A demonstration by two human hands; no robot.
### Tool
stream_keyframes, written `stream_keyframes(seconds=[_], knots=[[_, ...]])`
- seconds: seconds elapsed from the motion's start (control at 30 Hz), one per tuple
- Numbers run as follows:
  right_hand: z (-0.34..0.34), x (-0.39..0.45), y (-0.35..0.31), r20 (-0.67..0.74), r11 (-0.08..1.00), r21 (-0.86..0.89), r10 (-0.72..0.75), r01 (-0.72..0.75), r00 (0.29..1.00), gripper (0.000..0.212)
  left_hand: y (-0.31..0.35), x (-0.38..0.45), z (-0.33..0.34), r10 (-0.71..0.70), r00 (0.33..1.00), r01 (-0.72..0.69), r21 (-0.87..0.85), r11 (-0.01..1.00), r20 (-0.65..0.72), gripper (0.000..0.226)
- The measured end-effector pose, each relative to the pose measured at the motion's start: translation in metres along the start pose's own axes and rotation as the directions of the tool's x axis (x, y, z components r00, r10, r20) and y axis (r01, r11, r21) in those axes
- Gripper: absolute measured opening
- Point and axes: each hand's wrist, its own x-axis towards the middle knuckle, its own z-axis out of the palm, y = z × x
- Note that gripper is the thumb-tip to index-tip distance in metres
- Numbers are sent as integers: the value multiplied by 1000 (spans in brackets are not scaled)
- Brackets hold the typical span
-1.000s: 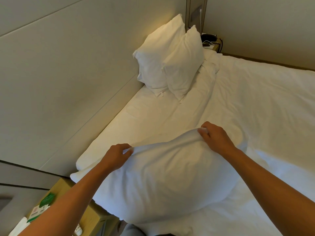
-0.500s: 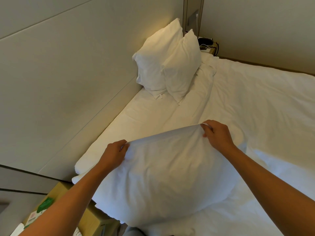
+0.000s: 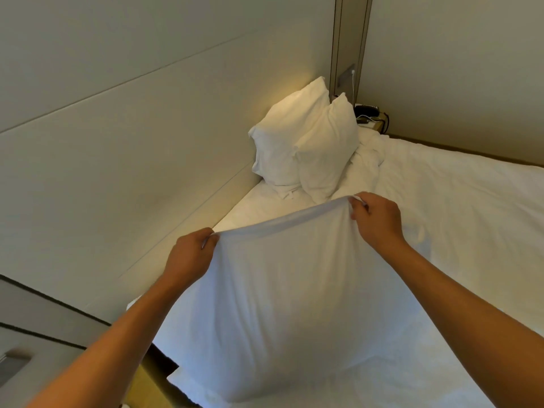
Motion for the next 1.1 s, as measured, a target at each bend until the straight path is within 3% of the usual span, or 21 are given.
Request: stream_keyframes(seconds=[0.27, 0.5, 0.67, 0.83, 0.93, 1.1], knots=[[-1, 77, -92, -64, 984, 88, -147, 152, 987, 34, 6, 36, -82, -23, 975, 12, -54, 998, -221, 35], [50, 119, -150, 8, 986, 126, -112, 110, 994, 40, -37, 78, -107, -49, 953, 34, -56, 998, -300, 37], [128, 136, -142, 142, 998, 45, -46, 40, 989, 39, -105, 112, -76, -71, 970, 65, -35, 997, -230, 39], [229, 143, -93, 258, 991, -87, 117, -97, 959, 40, -174, 154, -15, -120, 993, 118, -84, 989, -20, 32], [278, 152, -70, 217, 972, -168, 196, -162, 956, 38, -205, 193, 8, -77, 997, 80, -206, 975, 23, 29], [327, 177, -57, 165, 959, -257, 169, -123, 972, 34, -237, 265, 26, -28, 998, 45, -303, 952, 60, 28]])
